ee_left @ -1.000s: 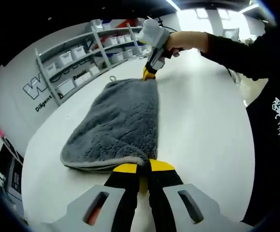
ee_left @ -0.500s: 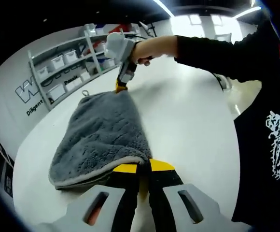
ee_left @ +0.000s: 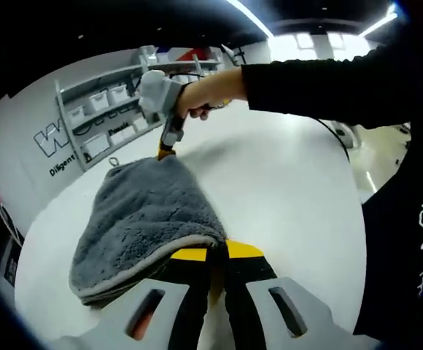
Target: Open the folded towel by lifting each exposed corner and separating the folded layers until the towel lies flat within the target outline without major curled edges
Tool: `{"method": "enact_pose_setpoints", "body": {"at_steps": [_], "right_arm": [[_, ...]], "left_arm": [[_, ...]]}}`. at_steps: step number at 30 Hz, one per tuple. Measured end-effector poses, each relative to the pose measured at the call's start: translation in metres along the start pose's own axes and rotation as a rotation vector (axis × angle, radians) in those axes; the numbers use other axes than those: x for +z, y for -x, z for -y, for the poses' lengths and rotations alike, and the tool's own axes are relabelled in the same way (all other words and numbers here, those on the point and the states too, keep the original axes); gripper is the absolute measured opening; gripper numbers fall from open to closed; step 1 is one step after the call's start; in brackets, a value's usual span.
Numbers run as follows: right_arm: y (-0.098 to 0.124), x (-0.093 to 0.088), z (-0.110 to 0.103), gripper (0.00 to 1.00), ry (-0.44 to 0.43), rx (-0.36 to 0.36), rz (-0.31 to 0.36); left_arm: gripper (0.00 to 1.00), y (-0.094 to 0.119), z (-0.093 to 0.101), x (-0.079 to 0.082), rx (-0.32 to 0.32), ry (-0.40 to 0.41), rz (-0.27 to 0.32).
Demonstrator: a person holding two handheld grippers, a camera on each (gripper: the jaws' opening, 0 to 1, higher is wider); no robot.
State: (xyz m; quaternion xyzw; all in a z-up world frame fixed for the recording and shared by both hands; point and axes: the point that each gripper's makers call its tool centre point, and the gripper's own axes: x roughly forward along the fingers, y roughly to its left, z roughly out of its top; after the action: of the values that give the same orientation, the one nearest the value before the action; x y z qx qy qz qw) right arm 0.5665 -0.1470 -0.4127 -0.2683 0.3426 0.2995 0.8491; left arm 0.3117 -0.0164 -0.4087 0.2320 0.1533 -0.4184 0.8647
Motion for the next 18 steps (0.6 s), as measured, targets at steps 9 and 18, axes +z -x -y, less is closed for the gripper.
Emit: {"method": "enact_pose_setpoints", "body": {"at_steps": [9, 18], "right_arm": [[-0.019, 0.024, -0.009, 0.00, 0.122, 0.000, -0.012], [-0.034, 0.044, -0.013, 0.00, 0.121, 0.027, -0.002]], "left_arm": [[0.05, -0.013, 0.011, 0.010, 0.031, -0.086, 0.003], [0.05, -0.022, 0.019, 0.017, 0.020, -0.123, 0.016]]}}
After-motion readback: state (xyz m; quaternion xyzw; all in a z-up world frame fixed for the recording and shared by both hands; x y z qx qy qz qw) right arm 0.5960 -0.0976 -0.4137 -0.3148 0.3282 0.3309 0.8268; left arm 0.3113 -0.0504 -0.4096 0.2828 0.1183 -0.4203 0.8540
